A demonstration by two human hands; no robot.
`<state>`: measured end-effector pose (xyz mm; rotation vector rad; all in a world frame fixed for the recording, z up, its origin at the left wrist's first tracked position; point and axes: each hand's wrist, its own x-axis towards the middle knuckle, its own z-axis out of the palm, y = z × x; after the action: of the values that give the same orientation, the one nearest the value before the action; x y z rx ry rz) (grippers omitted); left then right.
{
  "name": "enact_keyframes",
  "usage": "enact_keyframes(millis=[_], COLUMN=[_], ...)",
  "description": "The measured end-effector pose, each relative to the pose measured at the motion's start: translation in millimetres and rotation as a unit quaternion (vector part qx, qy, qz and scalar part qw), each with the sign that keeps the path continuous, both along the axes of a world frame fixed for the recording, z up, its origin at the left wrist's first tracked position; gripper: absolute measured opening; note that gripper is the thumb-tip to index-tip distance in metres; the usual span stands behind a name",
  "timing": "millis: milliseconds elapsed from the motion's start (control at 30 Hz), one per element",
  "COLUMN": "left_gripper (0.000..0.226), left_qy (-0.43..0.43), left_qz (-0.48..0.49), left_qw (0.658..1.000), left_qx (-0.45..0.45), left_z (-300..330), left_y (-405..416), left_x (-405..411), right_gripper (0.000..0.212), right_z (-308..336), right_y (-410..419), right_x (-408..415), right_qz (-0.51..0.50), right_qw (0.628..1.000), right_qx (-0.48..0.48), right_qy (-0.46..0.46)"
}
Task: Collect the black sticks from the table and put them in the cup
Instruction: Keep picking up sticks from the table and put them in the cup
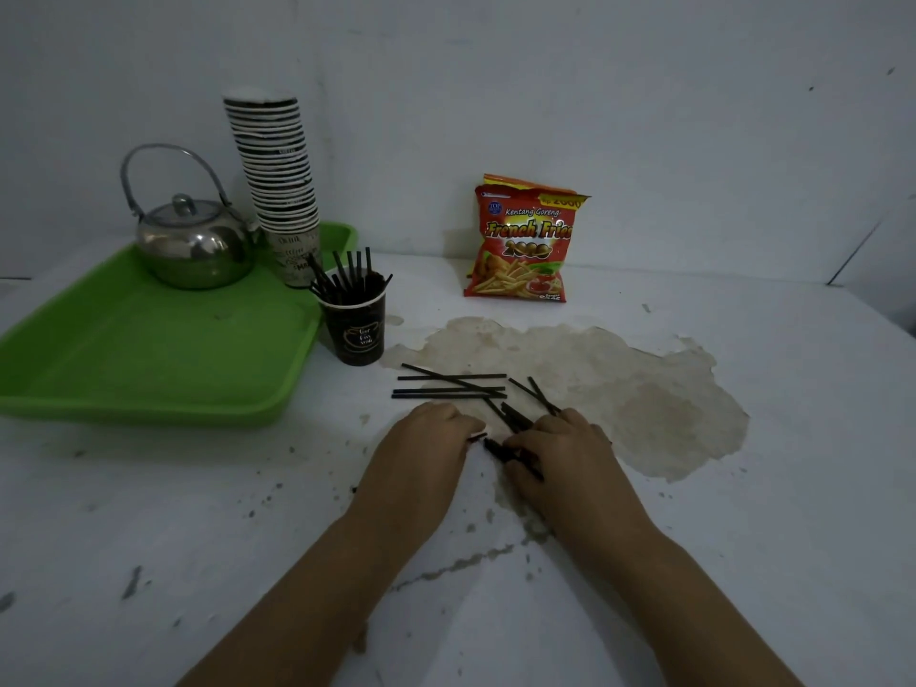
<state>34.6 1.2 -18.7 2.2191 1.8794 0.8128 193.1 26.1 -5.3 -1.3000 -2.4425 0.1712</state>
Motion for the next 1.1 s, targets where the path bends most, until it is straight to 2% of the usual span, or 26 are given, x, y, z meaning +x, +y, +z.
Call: enact_keyframes(millis=[233,467,733,833,933,1000,1100], left_gripper=[0.037,0.039,0.035,0.028,0.025,0.026,0.028], left_qy=[0.055,0.085,0.052,-0.011,-0.084,-0.136,-0.213], left_qz=[0.026,0.018,0.002,-0.019,-0.052,-0.042,0.004], left_qw=[0.998,0.996,0.999,0.997,0.981,0.964,0.948], left_qx=[-0.005,-0.014,-0.004,0.069,0.166,0.223,0.238], left_z=[3.3,2.7,5.5,18.7,30.3,33.5,37.7], left_y=[-1.0,-0.1,-0.4,-6.3,-12.8,-15.1,-14.8], left_x=[2.4,2.9,5.9,8.1,9.8,11.7,13.8], right_gripper=[0.017,0.009,0.010,0.018,0.036,0.044,0.055], right_z=[-0.6,11.5,26.9,30.1,32.9,34.7,35.8], right_y=[1.5,-0.8,-6.6,-8.8,-11.4,-13.9,-16.9], right_x=[-1.6,1.4,2.0,1.8,1.5,0.5,-0.3], right_qz=[-0.016,-0.059,-0.054,-0.041,-0.026,-0.013,0.011], right_qw=[0.999,0.980,0.946,0.941,0.938,0.936,0.936], right_qx=[-0.010,-0.056,-0.047,-0.028,-0.012,-0.005,0.005], right_qy=[0.038,0.181,0.315,0.336,0.346,0.351,0.352])
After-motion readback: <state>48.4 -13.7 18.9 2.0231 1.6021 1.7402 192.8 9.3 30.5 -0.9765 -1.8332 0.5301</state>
